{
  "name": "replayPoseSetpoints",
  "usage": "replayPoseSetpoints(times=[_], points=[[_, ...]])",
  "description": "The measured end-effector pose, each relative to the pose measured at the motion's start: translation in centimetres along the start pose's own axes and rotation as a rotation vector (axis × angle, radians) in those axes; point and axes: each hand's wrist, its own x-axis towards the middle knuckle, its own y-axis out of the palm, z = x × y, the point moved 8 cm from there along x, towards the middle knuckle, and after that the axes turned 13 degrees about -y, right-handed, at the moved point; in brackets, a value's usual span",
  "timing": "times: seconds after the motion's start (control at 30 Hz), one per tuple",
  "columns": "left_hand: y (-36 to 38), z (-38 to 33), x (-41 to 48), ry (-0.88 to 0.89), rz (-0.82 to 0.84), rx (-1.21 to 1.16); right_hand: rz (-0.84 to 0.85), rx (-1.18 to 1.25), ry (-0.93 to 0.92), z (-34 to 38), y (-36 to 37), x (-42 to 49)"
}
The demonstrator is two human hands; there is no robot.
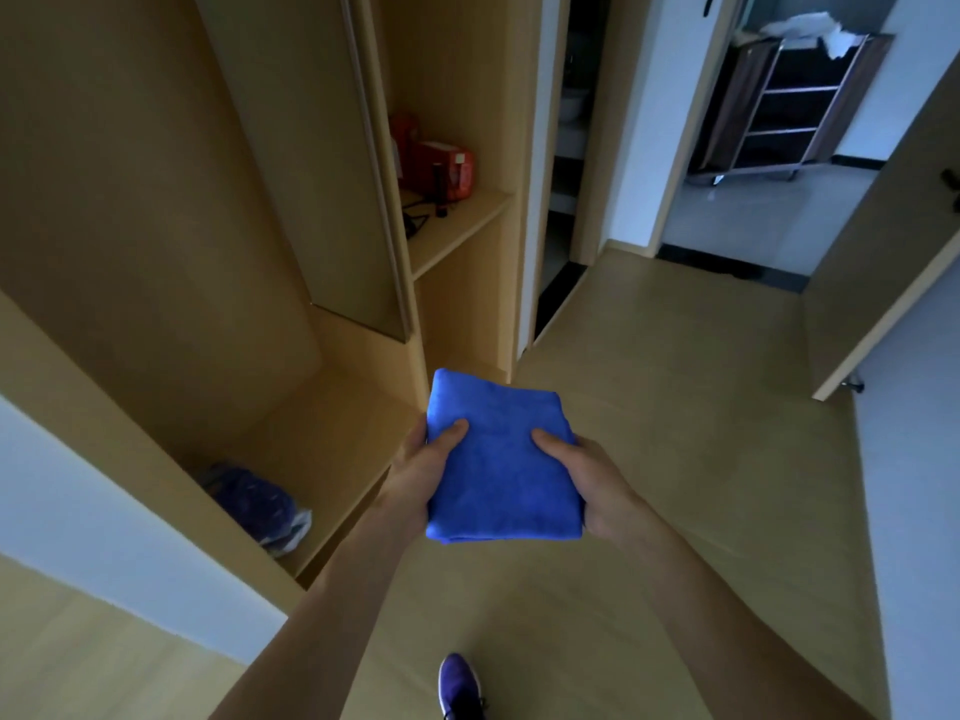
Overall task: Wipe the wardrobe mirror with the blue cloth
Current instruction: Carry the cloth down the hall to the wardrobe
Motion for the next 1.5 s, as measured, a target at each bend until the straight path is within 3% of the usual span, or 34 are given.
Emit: replayPoseSetpoints(times=[0.4, 0.6, 0.93, 1.23, 1.5], points=[[3.0, -7.2, 12.5, 0.071, -0.03, 0.074, -0.06, -0.121, -0.151, 6.2, -1.3, 12.2], [-0.2, -11.7, 15.3, 0.121, -0.171, 0.046, 0.003, -0.218, -0.174, 7.8, 1.8, 18.6], [-4.2, -16.3, 17.6, 0.229, -0.38, -0.132, 0.254, -0.321, -0.213, 9.9, 7.9, 28.2], [-1.5, -18.4, 19.4, 0.249, -0.574, -0.256, 0.596, -0.472, -0.165, 12.2, 8.7, 36.5], [0.6, -19.6, 19.0, 0.328, -0.667, -0.303, 0.773, -0.622, -0.13, 12.9, 9.5, 39.9]])
